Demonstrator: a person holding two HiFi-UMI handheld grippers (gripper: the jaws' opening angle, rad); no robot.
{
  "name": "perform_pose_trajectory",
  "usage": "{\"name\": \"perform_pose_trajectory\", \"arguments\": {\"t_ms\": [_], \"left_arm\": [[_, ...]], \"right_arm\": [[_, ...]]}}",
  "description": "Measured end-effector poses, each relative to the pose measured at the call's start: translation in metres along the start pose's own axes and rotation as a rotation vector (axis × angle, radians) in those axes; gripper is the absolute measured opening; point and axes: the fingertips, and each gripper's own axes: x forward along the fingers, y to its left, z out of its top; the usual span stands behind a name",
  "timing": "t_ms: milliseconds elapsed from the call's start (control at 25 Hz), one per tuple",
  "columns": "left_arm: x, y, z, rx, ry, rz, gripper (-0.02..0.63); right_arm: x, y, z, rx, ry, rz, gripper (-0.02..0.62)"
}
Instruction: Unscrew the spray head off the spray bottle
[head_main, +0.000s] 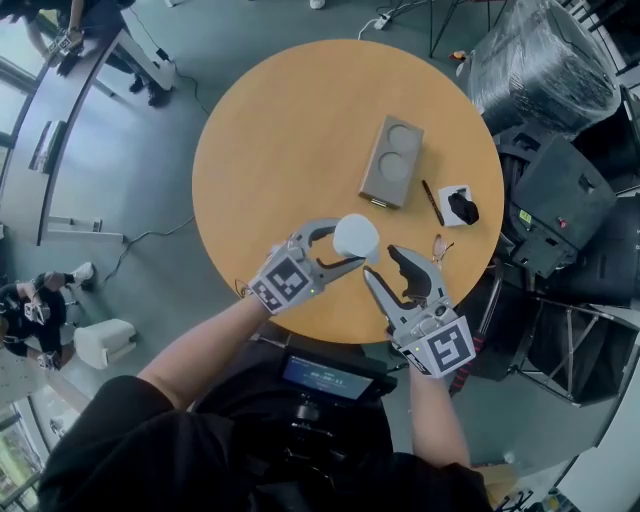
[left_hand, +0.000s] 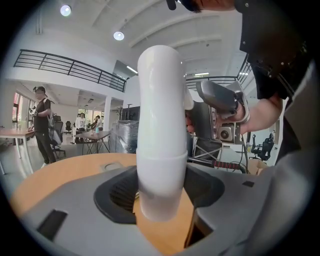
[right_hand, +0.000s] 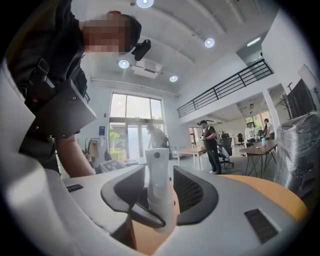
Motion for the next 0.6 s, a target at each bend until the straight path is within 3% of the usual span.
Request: {"name": "perform_pose_trajectory", "arguments": {"t_ms": [200,400,480,600], "left_arm": [[-0.015,-0.008,0.021,-0.024,-0.003,0.026,0.305],[-0.022,-0.017,0.041,-0.01,0.006,0.033,0.305],[-0.025,-0.022,0.048,-0.001,0.008,0.032,0.305],[-0.027,-0.027,0.056,0.01,0.012,0.036,0.305]], "right_arm": [[-0.002,0.016,0.021,-0.002,0.0,0.025,0.198],[0.0,0.021,0.036,-0.005,0.007,0.039,0.239],[0.002,0.024,0.042,-0.003,0.011,0.045,0.293],[0.009,0.027,0.051,-0.008,0.017,0.06,0.294]]}}
